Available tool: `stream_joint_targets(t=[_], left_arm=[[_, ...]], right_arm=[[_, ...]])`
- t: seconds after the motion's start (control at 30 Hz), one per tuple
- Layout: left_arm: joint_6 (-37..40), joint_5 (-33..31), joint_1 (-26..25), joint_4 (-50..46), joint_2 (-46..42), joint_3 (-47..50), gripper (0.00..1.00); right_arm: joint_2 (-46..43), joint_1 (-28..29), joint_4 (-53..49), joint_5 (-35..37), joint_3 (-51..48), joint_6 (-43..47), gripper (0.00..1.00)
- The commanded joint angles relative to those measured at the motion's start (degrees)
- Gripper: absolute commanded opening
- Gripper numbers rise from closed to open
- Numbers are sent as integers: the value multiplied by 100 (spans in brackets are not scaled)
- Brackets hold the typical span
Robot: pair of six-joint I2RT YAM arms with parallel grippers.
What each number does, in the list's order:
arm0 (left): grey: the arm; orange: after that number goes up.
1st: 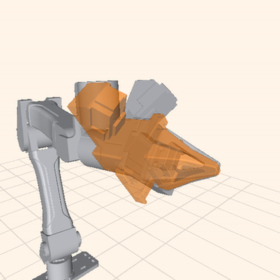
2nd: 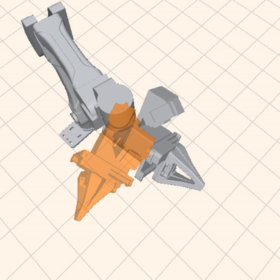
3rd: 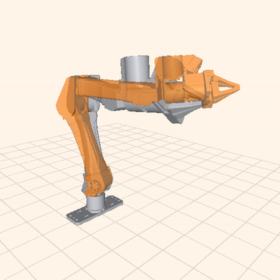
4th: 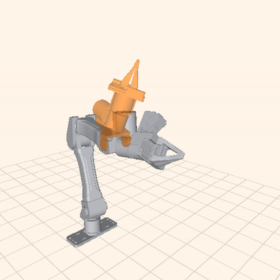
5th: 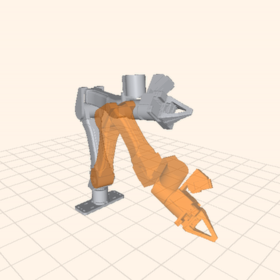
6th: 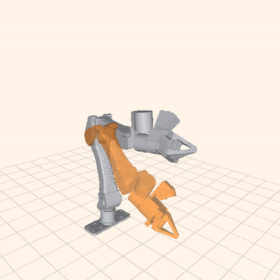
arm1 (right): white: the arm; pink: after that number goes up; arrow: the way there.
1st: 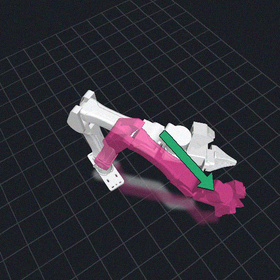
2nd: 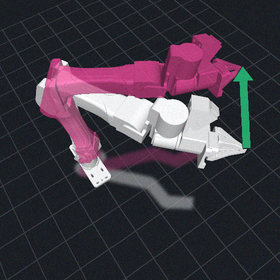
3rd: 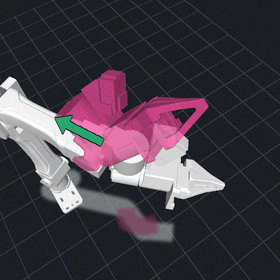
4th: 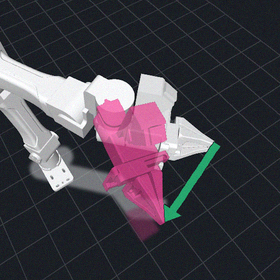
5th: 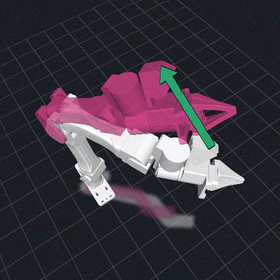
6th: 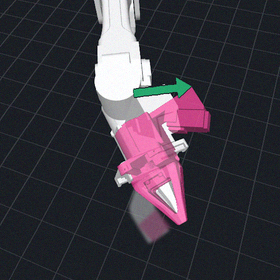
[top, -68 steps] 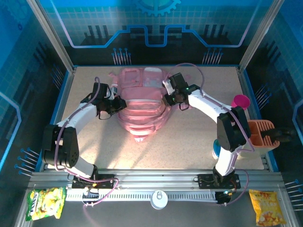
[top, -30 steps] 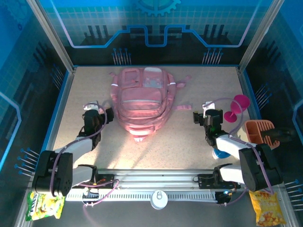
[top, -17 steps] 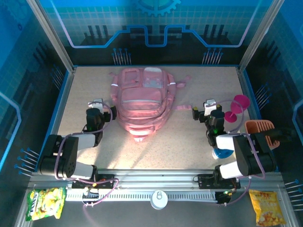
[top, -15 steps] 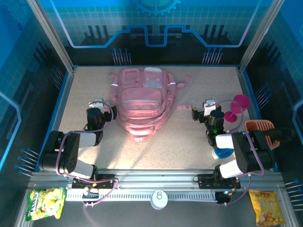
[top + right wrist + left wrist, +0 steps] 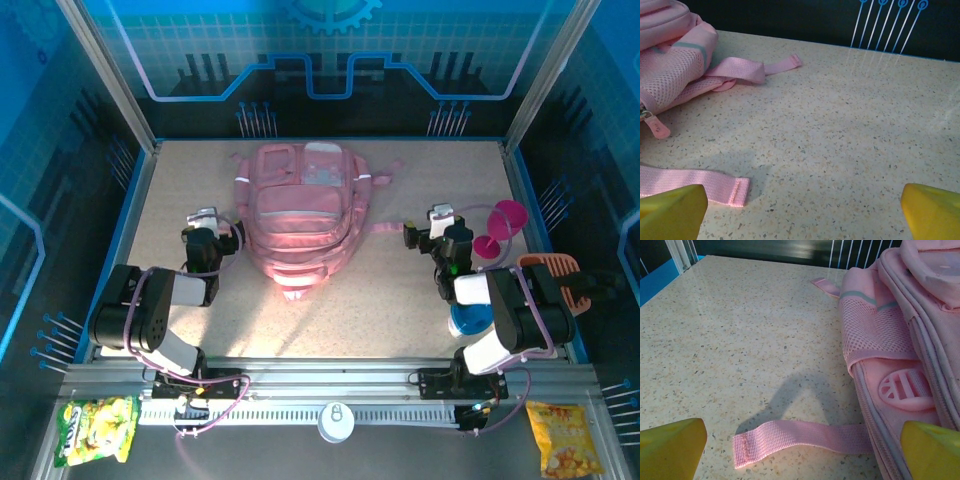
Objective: Pack the student bag
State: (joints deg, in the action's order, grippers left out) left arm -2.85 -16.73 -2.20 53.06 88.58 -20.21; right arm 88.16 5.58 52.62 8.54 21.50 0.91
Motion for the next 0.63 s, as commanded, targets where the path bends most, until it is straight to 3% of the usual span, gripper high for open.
stream_joint_targets(t=[0.0,0.13,0.6], left_arm=[[41,-90,18,256,50,-37,99],[206,399,18,147,57,-91,99],[191,438,44,139,86,-114,99]], right_arm=[[18,-85,-63,-94,84,-55,100],[17,-95,-59,-98,83,-58,100],[17,-105,-70,-115,94,-60,100]])
